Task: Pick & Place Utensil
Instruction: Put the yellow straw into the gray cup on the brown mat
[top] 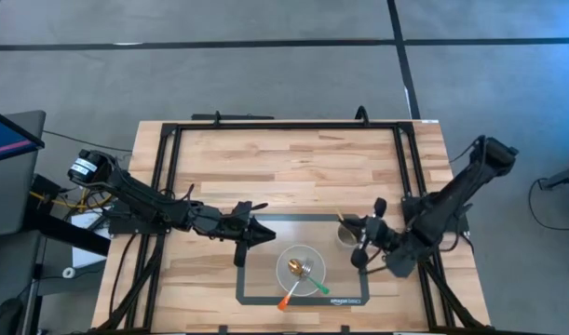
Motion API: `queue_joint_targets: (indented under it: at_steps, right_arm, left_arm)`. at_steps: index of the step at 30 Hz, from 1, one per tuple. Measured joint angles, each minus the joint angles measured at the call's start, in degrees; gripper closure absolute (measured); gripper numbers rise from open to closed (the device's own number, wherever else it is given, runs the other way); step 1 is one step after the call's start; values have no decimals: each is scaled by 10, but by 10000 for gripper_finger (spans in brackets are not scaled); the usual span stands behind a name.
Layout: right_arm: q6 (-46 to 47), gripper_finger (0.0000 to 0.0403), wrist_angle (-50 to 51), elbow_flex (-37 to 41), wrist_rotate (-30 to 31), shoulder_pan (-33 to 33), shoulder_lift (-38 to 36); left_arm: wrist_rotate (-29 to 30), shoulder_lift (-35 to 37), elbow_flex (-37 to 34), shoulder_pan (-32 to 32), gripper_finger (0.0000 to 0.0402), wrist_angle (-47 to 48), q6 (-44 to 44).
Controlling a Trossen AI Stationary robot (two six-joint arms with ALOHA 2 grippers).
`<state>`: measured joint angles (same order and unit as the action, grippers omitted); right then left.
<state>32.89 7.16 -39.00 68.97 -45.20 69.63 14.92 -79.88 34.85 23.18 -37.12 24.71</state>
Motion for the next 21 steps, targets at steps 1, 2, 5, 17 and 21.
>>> queue_joint_targets:
  at_steps: [1,2,5,17,21]
  right_arm:
    - [4,400,1,0,7,-3,13]
    - [9,401,1,0,9,-5,27]
    - [21,401,0,0,10,-4,65]
    - [25,338,1,0,15,-1,59]
    - [25,316,1,0,7,-10,28]
  left_arm:
    - [0,0,0,0,357,0,0]
    - [0,0,0,0,357,0,0]
    - [0,0,0,0,357,0,0]
    - [0,0,0,0,357,-2,2]
    - [0,0,0,0,357,-2,2]
